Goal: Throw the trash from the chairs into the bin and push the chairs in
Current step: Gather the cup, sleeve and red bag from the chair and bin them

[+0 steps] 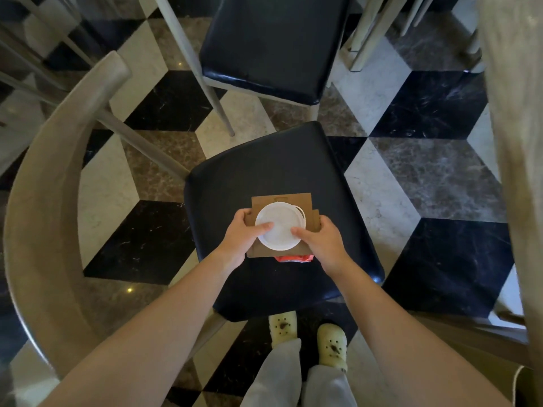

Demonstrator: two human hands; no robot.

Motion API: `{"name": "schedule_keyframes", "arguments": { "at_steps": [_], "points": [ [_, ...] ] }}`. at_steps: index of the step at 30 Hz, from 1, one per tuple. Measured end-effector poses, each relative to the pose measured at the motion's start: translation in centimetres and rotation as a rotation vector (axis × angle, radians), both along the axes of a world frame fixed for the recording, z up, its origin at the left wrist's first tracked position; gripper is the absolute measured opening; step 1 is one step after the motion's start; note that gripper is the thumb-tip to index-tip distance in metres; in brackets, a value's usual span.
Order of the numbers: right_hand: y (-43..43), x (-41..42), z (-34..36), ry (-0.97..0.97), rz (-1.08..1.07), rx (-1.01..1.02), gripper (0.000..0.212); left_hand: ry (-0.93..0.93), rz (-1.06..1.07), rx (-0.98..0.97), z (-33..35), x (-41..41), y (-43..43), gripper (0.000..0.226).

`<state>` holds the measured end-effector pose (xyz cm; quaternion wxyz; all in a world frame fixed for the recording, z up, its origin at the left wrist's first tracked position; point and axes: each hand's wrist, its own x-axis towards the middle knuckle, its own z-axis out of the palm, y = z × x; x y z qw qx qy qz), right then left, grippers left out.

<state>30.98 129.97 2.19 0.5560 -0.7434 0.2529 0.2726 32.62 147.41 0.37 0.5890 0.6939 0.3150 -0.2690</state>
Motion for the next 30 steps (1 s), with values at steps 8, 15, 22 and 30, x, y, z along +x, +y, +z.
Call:
{"name": "schedule_keyframes", "arguments": {
  "at_steps": [8,15,22,30],
  "points": [
    [-3.6,3.9,9.0,-0.16,-0.133,-0.128,0.051,-0.207,-0.129,0.029,10.4,4.6,-5.0,0.058],
    [-11.1,6.3,22.9,-0.346,-0.294,-0.18,0.051,-0.35,-0.26,-0.136,23.9,9.8,-12.2,0.051],
    [-22.5,0.2,33.0,-0.443,-0.535,-0.134,0.032,-0.415,-0.426,-0.271,33.3,8.0,-25.0,0.051],
    [-35.8,-14.8,37.5,-0.476,-0.798,-0.169,0.025,-0.474,-0.697,-0.353,37.5,-3.4,-41.1,0.051]
  ]
}}
